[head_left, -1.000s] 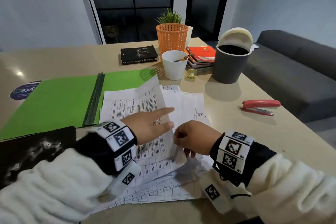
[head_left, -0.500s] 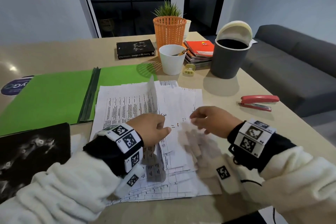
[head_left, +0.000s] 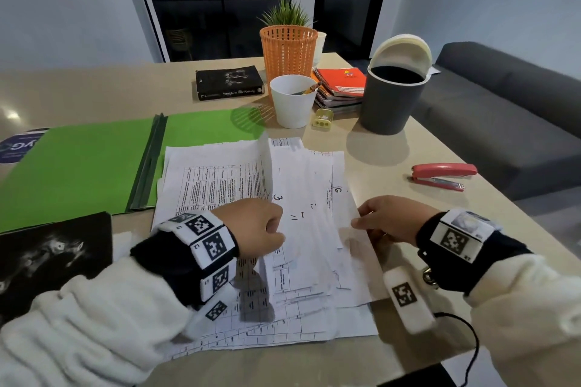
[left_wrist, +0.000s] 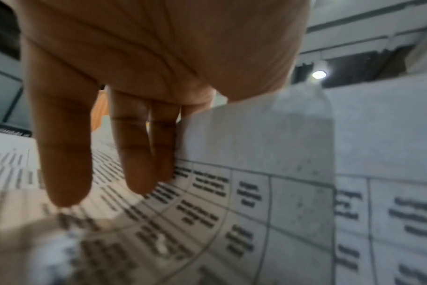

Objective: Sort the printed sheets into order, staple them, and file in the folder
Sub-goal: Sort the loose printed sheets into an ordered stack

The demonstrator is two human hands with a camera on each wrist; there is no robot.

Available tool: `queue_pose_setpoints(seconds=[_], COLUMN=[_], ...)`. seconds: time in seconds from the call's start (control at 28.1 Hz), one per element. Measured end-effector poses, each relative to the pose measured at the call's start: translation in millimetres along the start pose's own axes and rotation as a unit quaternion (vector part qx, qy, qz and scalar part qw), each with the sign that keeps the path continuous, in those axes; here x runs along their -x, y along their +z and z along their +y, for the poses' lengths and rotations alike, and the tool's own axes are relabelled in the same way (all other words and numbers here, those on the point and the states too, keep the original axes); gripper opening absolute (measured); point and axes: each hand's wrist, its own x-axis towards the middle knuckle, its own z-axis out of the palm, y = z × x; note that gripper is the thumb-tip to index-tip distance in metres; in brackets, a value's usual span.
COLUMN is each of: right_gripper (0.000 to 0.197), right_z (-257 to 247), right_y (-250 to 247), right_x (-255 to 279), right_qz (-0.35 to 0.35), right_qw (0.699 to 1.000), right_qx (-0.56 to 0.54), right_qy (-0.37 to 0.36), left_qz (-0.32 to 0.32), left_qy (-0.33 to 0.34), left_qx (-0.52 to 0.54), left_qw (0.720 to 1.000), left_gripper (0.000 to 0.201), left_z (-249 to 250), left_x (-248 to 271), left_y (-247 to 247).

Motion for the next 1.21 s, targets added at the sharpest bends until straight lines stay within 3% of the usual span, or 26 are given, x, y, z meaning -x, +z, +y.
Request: queue_pose_setpoints(seconds=[0.25, 0.46, 0.57, 0.68, 0.82, 1.0, 1.07, 1.21], right_gripper=[0.023, 0.072, 0.054, 0.031, 0.030, 0.007, 0.022, 0.092], right_z=[-6, -5, -6, -12, -11, -21, -25, -36], right_y=[7, 8, 4, 2, 10, 23, 28, 35], right_x=[-4, 4, 11, 18, 12, 10, 9, 11], right_qz=[0.007, 0.050, 0.062, 0.005, -0.052, -0.097, -0.134, -0.136], right_qw=[1.000, 0.998, 0.996, 0.993, 0.997, 0.990, 0.982, 0.980], right_qx=[-0.008, 0.029, 0.051, 0.105, 0.025, -0.079, -0.100, -0.002], right_qy=[-0.015, -0.030, -0.038, -0.052, -0.046, -0.061, -0.091, -0.147], left_qz=[-0.047, -0.023, -0.003, 0.003, 0.018, 0.055, 0.063, 0.063], left_qy=[-0.001, -0.006, -0.012, -0.017, -0.020, -0.019, -0.022, -0.021], left_qx=[-0.022, -0.036, -0.027, -0.015, -0.010, 0.026, 0.043, 0.086], left_qw=[0.999, 0.999, 1.000, 1.000, 1.000, 0.998, 0.997, 0.994], left_gripper=[0.023, 0.018, 0.020, 0.027, 0.034, 0.037, 0.036, 0.042], left_z=[2, 11, 10, 9, 7, 6, 7, 9], left_x=[0, 0, 0, -1, -4, -5, -4, 0], left_y=[5, 10, 11, 12, 15, 16, 14, 6])
